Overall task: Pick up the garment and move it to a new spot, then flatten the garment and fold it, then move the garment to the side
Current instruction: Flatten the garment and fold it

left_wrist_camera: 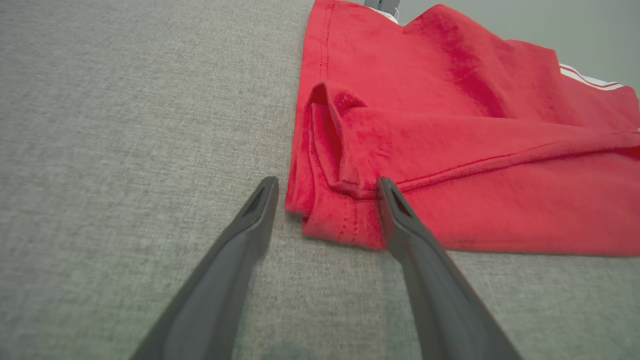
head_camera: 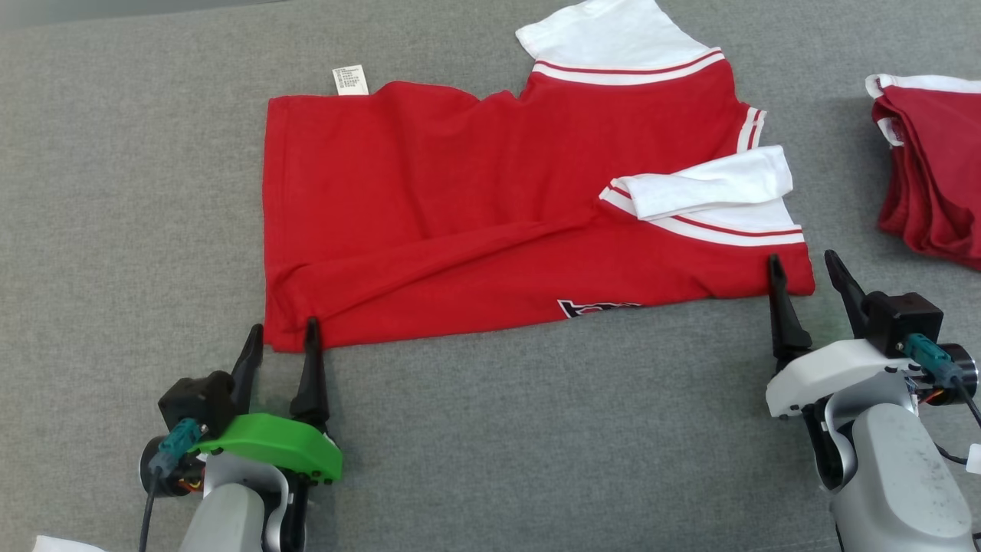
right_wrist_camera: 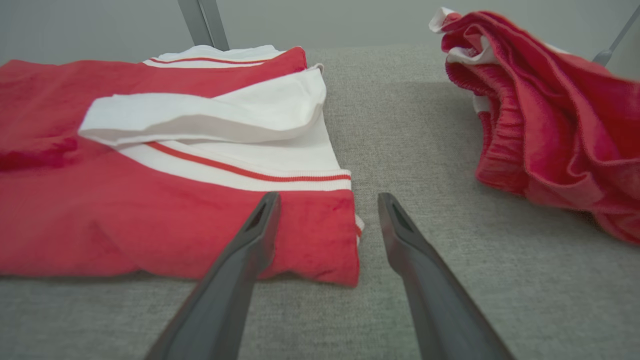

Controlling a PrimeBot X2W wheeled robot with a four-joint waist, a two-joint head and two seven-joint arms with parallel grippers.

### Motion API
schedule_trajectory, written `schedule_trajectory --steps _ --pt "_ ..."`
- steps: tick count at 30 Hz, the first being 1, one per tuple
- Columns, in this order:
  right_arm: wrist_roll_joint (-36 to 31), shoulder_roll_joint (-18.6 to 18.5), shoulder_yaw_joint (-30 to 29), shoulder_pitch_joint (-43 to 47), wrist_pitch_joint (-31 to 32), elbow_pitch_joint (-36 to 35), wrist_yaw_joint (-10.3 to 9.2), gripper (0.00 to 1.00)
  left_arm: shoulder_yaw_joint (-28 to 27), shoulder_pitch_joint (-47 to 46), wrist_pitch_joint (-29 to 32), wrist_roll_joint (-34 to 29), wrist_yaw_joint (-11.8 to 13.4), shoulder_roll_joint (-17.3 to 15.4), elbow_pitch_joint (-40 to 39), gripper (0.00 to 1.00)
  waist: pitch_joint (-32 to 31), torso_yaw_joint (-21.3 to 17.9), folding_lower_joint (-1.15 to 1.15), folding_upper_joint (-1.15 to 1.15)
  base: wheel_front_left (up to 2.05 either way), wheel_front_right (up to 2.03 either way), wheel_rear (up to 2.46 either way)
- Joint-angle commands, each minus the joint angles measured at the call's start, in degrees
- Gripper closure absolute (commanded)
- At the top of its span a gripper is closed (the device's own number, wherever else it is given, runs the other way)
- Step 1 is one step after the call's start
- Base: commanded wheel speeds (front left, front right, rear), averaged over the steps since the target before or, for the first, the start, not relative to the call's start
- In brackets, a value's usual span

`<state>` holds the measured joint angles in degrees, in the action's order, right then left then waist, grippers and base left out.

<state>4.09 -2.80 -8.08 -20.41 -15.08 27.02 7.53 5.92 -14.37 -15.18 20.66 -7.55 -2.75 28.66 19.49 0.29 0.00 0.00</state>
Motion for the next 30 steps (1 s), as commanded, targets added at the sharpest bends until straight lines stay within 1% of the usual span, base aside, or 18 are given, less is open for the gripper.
schedule_trajectory --steps 1,9,16,23,30 --pt "-0.35 -0.23 -0.07 -0.21 -0.10 0.38 -0.09 0.00 0.17 0.43 0.08 -0.44 0.13 -0.33 0.56 0.00 -0.04 0.10 0.00 0.00 0.00 0.00 0.00" --pt "0.04 -0.24 -0.63 1.47 -0.10 0.82 -0.09 0.00 1.08 2.06 0.09 -1.62 0.13 -0.32 0.53 0.00 -0.73 0.20 0.00 0.00 0.00 0.00 0.00" --pt "-0.98 -0.24 -0.50 2.41 -0.10 2.17 -0.09 0.00 0.09 2.58 0.10 -2.41 0.13 -0.33 1.89 0.00 -1.27 0.11 0.00 0.00 0.00 0.00 0.00" --pt "-1.58 -0.21 0.16 0.79 -0.02 6.61 -0.09 0.00 -0.59 0.55 0.20 -2.74 0.14 -0.37 5.21 0.00 -1.33 0.33 0.00 0.00 0.00 0.00 0.00" --pt "-0.09 -0.21 0.55 -0.98 -0.03 7.70 -0.09 0.00 -0.76 -1.00 0.25 -2.40 0.14 -0.38 7.08 0.00 -1.51 0.56 0.00 0.00 0.00 0.00 0.00"
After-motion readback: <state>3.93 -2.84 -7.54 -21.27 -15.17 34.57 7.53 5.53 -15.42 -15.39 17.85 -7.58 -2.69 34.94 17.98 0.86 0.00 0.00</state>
